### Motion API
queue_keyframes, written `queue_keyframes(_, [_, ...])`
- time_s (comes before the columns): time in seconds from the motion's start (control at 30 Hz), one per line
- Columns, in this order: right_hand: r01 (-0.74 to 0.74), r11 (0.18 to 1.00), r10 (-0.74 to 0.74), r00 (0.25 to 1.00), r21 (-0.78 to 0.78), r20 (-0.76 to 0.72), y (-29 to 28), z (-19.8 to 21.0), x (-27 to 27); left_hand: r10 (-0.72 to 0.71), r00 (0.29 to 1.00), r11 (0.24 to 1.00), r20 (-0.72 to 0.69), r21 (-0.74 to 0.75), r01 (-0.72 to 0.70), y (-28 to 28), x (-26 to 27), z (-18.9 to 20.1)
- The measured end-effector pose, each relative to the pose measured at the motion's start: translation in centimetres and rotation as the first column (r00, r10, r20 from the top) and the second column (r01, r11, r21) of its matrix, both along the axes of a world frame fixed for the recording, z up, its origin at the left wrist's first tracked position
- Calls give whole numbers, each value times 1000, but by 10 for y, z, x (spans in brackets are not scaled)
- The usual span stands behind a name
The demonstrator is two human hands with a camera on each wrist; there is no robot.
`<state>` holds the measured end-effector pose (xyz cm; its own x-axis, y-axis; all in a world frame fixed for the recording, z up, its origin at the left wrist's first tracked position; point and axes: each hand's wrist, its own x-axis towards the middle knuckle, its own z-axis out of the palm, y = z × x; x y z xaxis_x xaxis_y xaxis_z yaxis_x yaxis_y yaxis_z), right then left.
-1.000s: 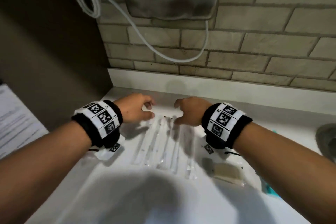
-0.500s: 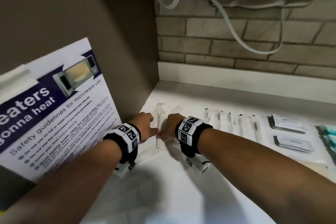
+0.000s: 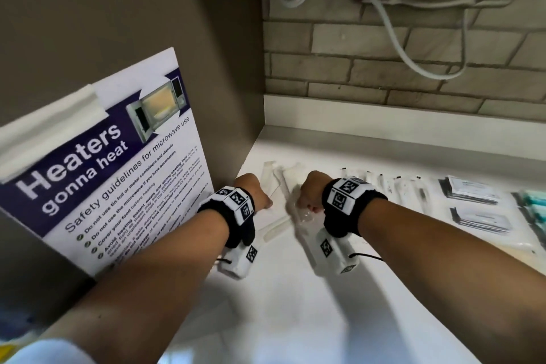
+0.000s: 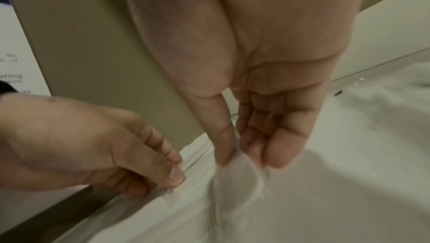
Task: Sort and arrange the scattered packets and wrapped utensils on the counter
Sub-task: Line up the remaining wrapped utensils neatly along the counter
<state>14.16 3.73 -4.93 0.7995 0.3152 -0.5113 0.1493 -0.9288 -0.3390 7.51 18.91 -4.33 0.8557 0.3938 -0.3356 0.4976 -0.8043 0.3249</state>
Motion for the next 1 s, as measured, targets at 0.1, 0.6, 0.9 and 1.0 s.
queue_keyframes(0.1, [135,980,-138,990,147,11,-12,14,-3,-20,999,999,-35,29,21,-3,2,6])
queue_keyframes(0.6, [375,768,-317,927,520,-200,-32,34,-8,-95,934,931,344,-301,206,-38,5,12])
queue_keyframes(0.9, [400,585,-409,897,706,-170,-47,32,-2,83,846,874,527,-446,192,-40,20,20])
queue_keyframes(1.0, [384,588,-420,897,712,-137,-55,35,0,83,829,867,552,-451,213,-35,23,20])
